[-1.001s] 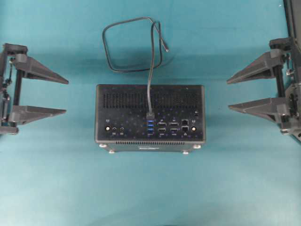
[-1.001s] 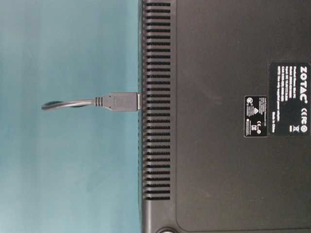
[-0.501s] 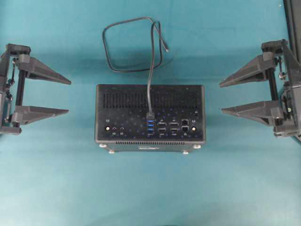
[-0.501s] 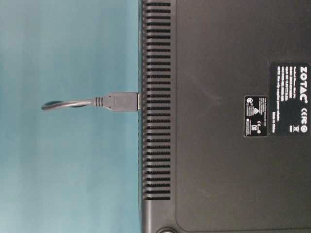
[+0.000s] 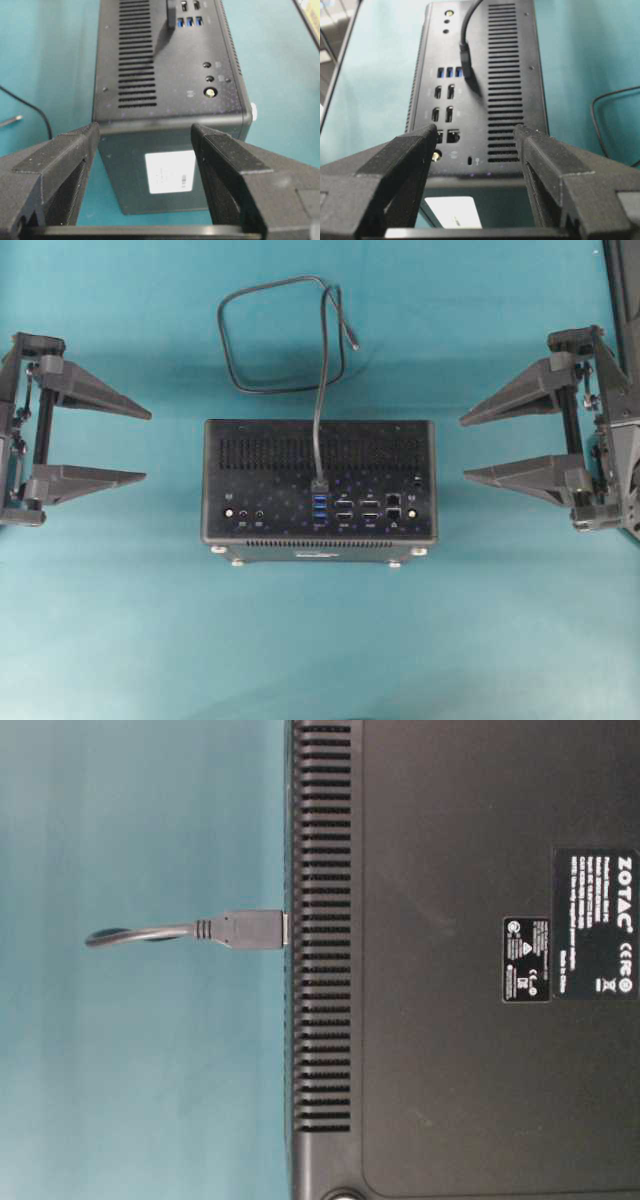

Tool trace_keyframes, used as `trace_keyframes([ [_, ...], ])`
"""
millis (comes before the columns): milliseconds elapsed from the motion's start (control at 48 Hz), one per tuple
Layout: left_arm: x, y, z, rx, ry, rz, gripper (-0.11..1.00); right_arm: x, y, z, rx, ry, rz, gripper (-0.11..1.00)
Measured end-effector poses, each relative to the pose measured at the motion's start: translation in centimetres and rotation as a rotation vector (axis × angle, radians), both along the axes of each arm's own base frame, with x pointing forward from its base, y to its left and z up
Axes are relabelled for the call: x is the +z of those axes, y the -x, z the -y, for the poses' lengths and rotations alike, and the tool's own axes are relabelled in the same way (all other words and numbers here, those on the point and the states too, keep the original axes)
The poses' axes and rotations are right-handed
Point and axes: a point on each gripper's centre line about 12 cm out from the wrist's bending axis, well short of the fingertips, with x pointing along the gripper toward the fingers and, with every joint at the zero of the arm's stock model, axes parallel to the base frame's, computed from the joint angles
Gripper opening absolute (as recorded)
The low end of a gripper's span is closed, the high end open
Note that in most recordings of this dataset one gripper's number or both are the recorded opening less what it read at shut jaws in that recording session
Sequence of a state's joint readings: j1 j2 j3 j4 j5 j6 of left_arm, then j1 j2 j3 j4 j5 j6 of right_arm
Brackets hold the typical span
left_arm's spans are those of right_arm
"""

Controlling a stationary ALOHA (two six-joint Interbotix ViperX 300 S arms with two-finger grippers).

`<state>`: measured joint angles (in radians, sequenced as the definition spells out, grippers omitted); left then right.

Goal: Insert the USB into the PC box with both arms.

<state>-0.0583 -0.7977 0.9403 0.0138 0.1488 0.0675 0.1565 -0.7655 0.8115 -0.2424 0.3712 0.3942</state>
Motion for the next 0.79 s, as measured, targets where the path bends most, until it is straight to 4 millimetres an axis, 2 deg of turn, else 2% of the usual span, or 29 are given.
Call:
trace_keyframes([
  [438, -0.1, 0.0, 0.0, 0.0, 0.001, -0.003, 0.75, 0.1, 0.0, 0.0, 0.0, 0.001, 0.003, 0.71],
  [792, -0.2, 0.1, 0.0, 0.002, 0.007, -0.003, 0.75, -1.4, 0.3, 0.1, 0.0, 0.007, -0.033, 0.71],
])
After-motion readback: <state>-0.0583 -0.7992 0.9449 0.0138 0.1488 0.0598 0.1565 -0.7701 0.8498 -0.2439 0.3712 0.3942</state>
